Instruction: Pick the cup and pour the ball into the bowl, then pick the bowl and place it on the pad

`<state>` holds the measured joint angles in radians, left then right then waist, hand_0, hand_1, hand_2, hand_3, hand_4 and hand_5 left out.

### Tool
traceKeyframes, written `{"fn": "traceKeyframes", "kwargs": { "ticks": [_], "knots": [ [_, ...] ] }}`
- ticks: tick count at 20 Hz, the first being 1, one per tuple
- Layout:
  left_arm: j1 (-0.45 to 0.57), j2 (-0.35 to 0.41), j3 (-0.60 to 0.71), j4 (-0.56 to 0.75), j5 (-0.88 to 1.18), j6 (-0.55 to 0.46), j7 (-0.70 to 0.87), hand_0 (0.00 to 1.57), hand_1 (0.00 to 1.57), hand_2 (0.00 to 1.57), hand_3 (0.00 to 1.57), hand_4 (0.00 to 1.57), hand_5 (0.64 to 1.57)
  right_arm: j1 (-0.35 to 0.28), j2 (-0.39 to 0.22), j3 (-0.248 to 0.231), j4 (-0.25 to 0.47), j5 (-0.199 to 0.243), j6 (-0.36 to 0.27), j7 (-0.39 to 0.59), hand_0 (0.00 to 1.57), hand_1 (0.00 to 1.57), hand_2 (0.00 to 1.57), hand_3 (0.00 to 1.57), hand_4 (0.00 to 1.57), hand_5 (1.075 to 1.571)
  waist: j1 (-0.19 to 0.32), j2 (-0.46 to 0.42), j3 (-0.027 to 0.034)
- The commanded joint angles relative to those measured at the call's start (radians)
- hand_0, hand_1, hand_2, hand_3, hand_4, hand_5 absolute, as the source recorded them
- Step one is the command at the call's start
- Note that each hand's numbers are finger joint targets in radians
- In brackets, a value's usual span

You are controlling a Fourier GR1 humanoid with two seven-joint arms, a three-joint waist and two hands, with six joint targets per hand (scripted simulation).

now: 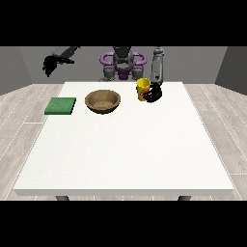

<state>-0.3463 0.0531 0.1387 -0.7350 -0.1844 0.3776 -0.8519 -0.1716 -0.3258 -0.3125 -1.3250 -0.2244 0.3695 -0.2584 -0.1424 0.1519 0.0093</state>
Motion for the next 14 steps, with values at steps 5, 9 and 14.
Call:
{"fn": "traceKeyframes", "kwargs": {
  "ticks": [5, 9, 14],
  "knots": [
    [-0.141, 0.292, -0.094, -0.014, -0.226, 0.02, 0.375, 1.44, 1.44, 1.57, 1.57, 1.57, 1.303, -0.004, -0.006, 0.004, 0.074, 0.004, -0.024, 0.111, 0.0, 0.0, 0.0, 0.0, 0.0, 1.569, 0.054, -0.169, -0.0056],
    [-0.279, 0.329, -0.127, -0.023, -0.3, -0.006, 0.583, 1.46, 1.46, 1.57, 1.57, 1.57, 1.294, 0.009, 0.013, 0.004, 0.123, 0.005, -0.004, 0.053, 0.0, 0.0, 0.0, 0.0, 0.0, 1.568, 0.041, -0.167, -0.0071],
    [-0.301, 0.281, -0.181, -0.039, -0.412, 0.057, 0.635, 1.49, 1.49, 1.57, 1.57, 1.57, 1.274, -0.011, 0.01, -0.011, 0.149, 0.007, 0.003, -0.02, 0.0, 0.0, 0.0, 0.0, 0.0, 1.568, 0.042, -0.111, -0.0089]
  ]
}}
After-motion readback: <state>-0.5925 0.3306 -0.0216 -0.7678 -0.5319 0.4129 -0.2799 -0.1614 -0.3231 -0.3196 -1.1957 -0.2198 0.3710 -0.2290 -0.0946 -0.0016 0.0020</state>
